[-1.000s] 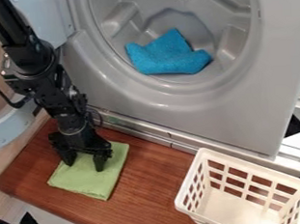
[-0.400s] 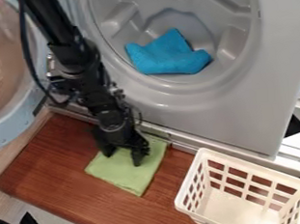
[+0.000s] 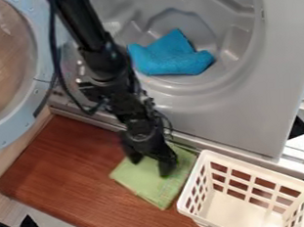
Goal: Move the green cloth to the middle
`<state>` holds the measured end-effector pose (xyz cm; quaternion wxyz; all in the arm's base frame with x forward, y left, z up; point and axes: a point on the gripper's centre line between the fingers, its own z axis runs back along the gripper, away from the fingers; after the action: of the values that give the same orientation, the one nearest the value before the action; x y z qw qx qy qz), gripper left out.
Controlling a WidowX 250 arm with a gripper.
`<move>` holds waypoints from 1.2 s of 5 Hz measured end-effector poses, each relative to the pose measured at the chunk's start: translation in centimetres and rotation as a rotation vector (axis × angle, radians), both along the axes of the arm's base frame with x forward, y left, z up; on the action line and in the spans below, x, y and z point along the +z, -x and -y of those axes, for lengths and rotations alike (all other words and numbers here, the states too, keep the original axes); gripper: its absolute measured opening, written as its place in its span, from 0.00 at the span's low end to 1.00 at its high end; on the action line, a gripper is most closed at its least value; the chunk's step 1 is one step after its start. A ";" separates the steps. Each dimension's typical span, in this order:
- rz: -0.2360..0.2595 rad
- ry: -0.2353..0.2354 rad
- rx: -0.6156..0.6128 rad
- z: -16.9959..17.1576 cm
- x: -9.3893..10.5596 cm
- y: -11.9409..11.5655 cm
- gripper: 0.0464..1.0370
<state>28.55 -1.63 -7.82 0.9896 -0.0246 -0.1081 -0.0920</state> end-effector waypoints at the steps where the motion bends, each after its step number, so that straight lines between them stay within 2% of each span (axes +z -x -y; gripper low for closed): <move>1: -0.006 0.004 -0.064 1.9 0.0 0.4 0.96; 3: -0.020 -0.001 -0.052 1.1 0.2 0.6 0.96; 4: -0.024 0.008 -0.028 0.6 1.0 0.9 0.96; 5: 0.052 0.002 -0.032 0.6 3.9 0.5 0.96; 6: 0.100 -0.005 -0.046 1.4 6.2 0.6 0.96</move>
<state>27.97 -3.01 -1.58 0.9806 -0.0198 -0.1568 -0.1160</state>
